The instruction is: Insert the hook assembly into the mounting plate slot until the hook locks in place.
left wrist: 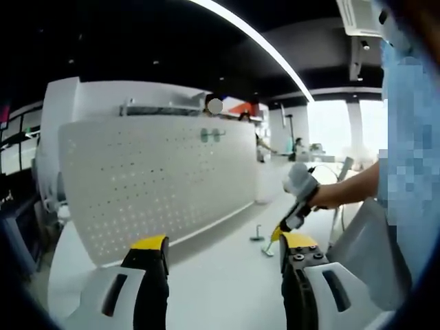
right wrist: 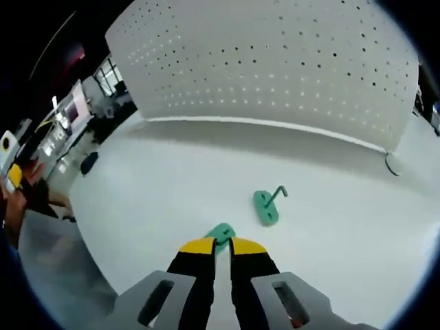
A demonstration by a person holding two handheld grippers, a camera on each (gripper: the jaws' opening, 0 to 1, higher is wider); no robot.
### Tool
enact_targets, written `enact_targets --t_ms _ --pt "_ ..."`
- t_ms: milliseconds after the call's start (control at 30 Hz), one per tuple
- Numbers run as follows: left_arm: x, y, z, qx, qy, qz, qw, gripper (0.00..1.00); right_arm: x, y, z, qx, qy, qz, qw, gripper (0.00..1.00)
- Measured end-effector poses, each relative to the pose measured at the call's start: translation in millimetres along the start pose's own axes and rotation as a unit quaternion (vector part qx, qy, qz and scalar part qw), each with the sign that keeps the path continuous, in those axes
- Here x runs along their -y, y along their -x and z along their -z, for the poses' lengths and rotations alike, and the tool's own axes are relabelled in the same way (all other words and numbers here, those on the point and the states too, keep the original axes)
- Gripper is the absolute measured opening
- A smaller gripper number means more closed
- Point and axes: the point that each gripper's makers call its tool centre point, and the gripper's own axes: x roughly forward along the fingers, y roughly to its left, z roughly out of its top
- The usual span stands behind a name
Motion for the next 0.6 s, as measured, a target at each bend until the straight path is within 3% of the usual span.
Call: enact_targets --t_ms 300,600 --pt "-0.5 -0.4 1.3 0.000 0.002 0.000 1.0000 0.66 1.8 -4.1 -8.2 -0.007 0.009 -0.006 0.9999 0.07" --pt "-2.0 0.9 1.8 -0.001 0.003 -0.002 1.0000 0.66 -1.2 -11.8 -1.5 -0.045 0.021 -0.017 0.9986 0.09"
